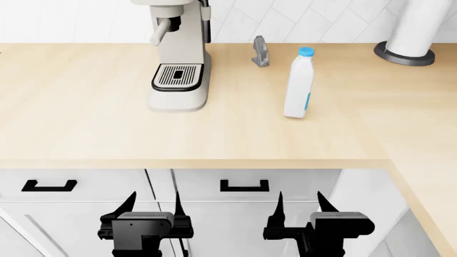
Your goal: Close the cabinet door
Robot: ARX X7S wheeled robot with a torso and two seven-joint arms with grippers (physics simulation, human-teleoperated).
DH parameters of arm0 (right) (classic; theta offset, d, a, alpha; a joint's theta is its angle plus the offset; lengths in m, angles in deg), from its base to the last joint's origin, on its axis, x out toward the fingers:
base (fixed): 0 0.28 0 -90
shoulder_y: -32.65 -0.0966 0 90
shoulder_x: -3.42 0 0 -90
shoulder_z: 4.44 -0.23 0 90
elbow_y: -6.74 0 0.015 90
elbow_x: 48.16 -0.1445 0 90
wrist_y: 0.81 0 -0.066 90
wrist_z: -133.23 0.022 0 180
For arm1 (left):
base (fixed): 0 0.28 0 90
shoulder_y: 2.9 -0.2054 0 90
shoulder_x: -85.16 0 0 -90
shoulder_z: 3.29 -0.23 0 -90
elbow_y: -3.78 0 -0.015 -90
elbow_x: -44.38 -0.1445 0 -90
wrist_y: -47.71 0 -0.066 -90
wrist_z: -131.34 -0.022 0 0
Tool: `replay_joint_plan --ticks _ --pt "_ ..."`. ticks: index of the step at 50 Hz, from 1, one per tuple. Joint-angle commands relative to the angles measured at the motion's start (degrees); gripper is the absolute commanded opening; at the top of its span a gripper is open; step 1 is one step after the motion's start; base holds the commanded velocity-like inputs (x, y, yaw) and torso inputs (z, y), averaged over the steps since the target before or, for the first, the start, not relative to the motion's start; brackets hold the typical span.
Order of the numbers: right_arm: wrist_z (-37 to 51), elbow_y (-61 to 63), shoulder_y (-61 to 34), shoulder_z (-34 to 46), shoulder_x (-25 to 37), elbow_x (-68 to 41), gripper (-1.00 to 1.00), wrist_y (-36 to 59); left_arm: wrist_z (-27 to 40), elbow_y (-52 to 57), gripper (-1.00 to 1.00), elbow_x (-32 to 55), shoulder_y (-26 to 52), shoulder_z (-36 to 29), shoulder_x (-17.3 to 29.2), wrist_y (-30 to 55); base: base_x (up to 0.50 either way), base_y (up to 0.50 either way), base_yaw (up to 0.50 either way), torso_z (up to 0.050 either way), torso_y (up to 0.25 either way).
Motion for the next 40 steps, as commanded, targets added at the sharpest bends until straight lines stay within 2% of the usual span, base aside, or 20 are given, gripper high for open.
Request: replay_joint_plan --ticks 1,17,21,23,30,40 --pt "1.8 -0.4 0.0 1.0 0.9 -0.2 1.0 0.8 1.0 -0.3 1.0 0.8 0.2 -1.2 0.9 0.1 0.0 0.0 0.0 0.0 0.0" --pt "6.0 5.7 3.5 1.8 3.3 -2.9 1.0 -2.1 2.8 -0.1 1.0 2.0 1.6 -5.8 3.0 -1.7 0.0 0.0 0.0 0.0 0.0" --pt "5.6 14.6 5.1 1.8 3.7 -5.4 1.0 -4.8 2.9 8.9 1.0 0.8 0.0 -7.4 4.0 -4.2 0.0 0.0 0.0 0.0 0.0" --pt "6.2 18.6 5.5 2.1 4.4 -3.8 1.0 -5.7 2.8 13.8 1.0 1.1 -0.4 -7.7 4.4 -2.6 0.0 0.0 0.0 0.0 0.0" --pt "7.3 31.2 5.9 1.7 5.5 -6.3 1.0 -0.8 4.1 27.6 1.0 -1.7 1.4 -9.1 5.0 -0.5 0.0 0.0 0.0 0.0 0.0" --pt "10.9 44.5 0.0 -0.5 7.0 -8.0 1.0 8.2 5.0 37.9 1.0 -2.1 3.7 -10.3 5.3 3.4 0.0 0.0 0.0 0.0 0.0"
